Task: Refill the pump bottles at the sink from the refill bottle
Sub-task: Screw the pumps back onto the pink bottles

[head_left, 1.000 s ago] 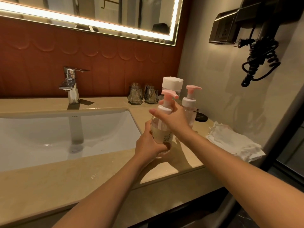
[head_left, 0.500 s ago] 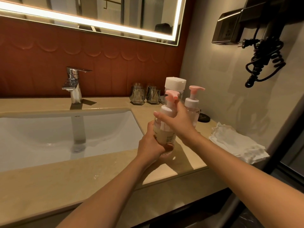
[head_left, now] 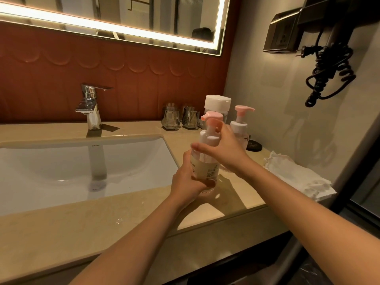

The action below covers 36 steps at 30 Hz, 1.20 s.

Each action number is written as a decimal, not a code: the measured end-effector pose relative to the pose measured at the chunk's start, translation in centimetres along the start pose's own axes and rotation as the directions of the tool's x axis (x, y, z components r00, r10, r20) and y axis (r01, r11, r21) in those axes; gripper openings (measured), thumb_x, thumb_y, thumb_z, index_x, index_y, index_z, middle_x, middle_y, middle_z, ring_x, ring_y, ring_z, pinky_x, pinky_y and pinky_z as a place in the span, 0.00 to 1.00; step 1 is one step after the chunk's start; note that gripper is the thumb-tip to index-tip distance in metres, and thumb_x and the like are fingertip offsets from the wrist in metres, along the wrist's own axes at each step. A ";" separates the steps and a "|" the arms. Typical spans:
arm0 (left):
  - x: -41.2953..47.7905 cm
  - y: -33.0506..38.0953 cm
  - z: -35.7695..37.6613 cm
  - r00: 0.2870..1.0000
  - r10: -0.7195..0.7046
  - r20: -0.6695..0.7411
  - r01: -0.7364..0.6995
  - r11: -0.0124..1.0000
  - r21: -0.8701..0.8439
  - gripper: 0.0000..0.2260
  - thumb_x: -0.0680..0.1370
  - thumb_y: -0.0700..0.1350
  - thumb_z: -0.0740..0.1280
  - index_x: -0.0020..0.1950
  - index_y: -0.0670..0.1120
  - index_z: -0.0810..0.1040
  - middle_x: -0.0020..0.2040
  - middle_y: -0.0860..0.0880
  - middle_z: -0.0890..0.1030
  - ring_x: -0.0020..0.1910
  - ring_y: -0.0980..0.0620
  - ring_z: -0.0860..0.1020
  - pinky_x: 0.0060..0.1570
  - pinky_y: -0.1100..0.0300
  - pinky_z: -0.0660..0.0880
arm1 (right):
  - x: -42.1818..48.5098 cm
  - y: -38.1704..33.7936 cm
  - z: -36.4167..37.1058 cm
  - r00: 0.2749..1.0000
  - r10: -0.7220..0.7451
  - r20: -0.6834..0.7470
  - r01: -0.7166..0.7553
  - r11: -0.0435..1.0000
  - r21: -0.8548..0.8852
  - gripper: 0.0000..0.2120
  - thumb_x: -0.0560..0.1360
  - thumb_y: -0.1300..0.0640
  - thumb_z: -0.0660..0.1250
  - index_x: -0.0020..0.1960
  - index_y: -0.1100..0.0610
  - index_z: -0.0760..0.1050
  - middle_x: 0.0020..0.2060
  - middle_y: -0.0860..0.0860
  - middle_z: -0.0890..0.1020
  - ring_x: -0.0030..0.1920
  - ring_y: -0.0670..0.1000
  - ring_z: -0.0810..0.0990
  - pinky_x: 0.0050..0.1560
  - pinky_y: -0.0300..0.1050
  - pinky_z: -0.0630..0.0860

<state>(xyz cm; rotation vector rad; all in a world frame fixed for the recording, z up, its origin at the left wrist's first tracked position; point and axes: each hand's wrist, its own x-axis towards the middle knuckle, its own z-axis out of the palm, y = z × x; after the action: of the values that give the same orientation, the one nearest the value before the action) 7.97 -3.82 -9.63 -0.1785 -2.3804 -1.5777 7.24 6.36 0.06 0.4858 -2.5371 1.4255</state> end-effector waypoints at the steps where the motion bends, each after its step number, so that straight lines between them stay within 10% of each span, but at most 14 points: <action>1: 0.0 0.0 0.0 1.000 0.001 -0.007 -0.001 1.000 0.017 0.41 0.65 0.46 0.78 0.69 0.56 0.55 0.63 0.51 0.74 0.60 0.48 0.74 0.55 0.56 0.75 | -0.1 0.0 -0.1 1.000 0.001 0.025 -0.002 0.999 0.053 0.36 0.69 0.47 0.72 0.72 0.51 0.60 0.69 0.51 0.68 0.66 0.52 0.70 0.61 0.51 0.70; 9: -0.1 0.0 0.0 0.999 0.037 -0.019 -0.036 0.997 0.067 0.41 0.65 0.47 0.77 0.70 0.55 0.55 0.61 0.51 0.73 0.57 0.49 0.75 0.54 0.56 0.77 | -0.8 1.0 -0.4 0.983 -0.124 -0.135 0.127 0.992 0.013 0.25 0.69 0.52 0.73 0.63 0.55 0.70 0.58 0.49 0.76 0.56 0.48 0.74 0.48 0.34 0.71; 13: -0.1 0.1 0.0 1.000 0.011 -0.010 -0.011 0.999 0.050 0.42 0.65 0.46 0.77 0.70 0.55 0.55 0.63 0.50 0.73 0.60 0.48 0.74 0.57 0.52 0.76 | -0.3 1.2 0.0 0.984 -0.070 -0.163 0.068 0.997 -0.022 0.33 0.66 0.46 0.74 0.64 0.52 0.62 0.62 0.51 0.71 0.60 0.51 0.72 0.58 0.49 0.74; 19: -0.1 0.1 -0.1 0.999 0.044 -0.018 -0.042 0.997 0.058 0.41 0.65 0.48 0.77 0.70 0.55 0.55 0.62 0.50 0.74 0.57 0.50 0.75 0.53 0.57 0.76 | -1.0 1.1 -0.8 0.995 -0.085 0.048 0.073 0.974 0.213 0.21 0.74 0.57 0.68 0.66 0.51 0.68 0.58 0.46 0.75 0.58 0.47 0.73 0.57 0.43 0.72; 25: -0.1 0.1 0.0 0.999 0.030 -0.015 -0.029 0.998 0.057 0.41 0.66 0.47 0.77 0.70 0.55 0.54 0.63 0.51 0.73 0.59 0.50 0.74 0.52 0.61 0.74 | -0.4 1.3 -0.4 0.989 -0.073 -0.132 0.084 0.993 0.079 0.28 0.67 0.50 0.74 0.60 0.51 0.63 0.57 0.49 0.72 0.57 0.50 0.73 0.52 0.42 0.73; 36: -0.1 0.1 -0.2 0.999 0.049 -0.012 -0.048 0.997 0.068 0.40 0.65 0.47 0.77 0.69 0.55 0.56 0.60 0.52 0.73 0.52 0.54 0.73 0.49 0.62 0.74 | -0.8 0.8 -0.7 0.995 -0.085 -0.053 0.092 0.985 0.146 0.24 0.71 0.57 0.71 0.65 0.54 0.69 0.56 0.46 0.75 0.56 0.47 0.74 0.56 0.44 0.72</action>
<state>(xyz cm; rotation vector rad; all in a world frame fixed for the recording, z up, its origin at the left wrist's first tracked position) 8.16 -3.95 -9.54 -0.2089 -2.3962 -1.4701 7.72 7.46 -0.48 0.5745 -2.3533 1.5807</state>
